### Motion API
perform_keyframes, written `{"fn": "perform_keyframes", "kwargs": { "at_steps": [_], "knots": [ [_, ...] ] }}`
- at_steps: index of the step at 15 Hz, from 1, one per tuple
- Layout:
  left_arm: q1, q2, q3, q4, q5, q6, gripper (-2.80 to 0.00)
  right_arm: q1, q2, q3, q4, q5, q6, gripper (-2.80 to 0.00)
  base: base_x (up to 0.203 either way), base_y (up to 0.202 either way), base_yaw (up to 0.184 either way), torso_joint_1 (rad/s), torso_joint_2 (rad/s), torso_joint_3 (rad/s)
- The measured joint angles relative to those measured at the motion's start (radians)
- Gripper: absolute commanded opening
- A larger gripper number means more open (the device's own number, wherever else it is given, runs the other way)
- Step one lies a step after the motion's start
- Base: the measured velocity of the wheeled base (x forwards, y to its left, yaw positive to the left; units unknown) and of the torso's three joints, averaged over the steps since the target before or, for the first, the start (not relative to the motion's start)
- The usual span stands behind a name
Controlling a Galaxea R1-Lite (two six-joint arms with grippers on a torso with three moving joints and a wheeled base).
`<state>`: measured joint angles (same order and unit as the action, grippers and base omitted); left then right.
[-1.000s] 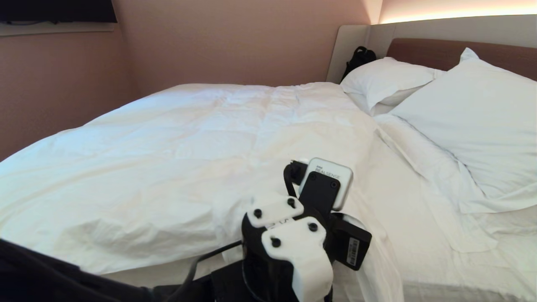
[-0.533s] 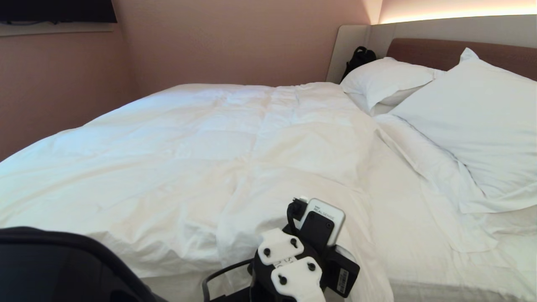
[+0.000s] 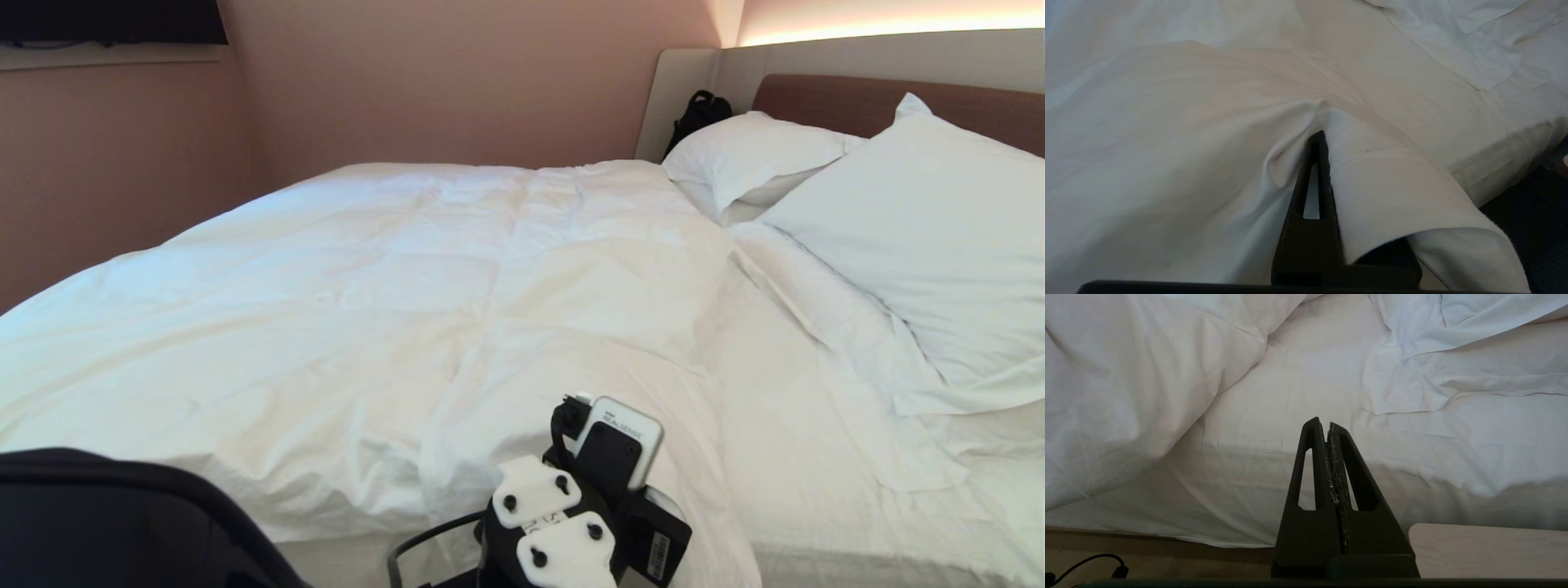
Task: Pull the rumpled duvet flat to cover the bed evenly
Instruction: Flatten the corners of the folded blanket
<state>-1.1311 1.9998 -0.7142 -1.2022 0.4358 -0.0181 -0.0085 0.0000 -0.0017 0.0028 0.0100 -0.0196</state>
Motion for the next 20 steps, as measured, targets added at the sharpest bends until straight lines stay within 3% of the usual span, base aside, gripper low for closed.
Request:
{"fn": "perform_keyframes", "kwargs": {
  "at_steps": [4, 9, 10, 20],
  "knots": [
    [0.002, 0.008, 0.05, -0.061, 0.0, 0.088, -2.8, 0.0, 0.0, 0.0, 0.0, 0.0, 0.0, -2.8, 0.0, 0.0, 0.0, 0.0, 0.0, 0.0],
    [0.009, 0.009, 0.079, -0.091, -0.001, 0.111, -2.8, 0.0, 0.0, 0.0, -0.001, 0.0, 0.0, -2.8, 0.0, 0.0, 0.0, 0.0, 0.0, 0.0],
    [0.009, 0.008, 0.079, -0.094, -0.001, 0.111, 0.0, 0.0, 0.0, 0.0, 0.0, 0.0, 0.0, -2.8, 0.0, 0.0, 0.0, 0.0, 0.0, 0.0],
    [0.048, -0.07, 0.068, -0.108, -0.002, 0.154, 0.0, -0.001, 0.0, 0.0, 0.0, 0.0, 0.0, -2.8, 0.0, 0.0, 0.0, 0.0, 0.0, 0.0]
  ]
}}
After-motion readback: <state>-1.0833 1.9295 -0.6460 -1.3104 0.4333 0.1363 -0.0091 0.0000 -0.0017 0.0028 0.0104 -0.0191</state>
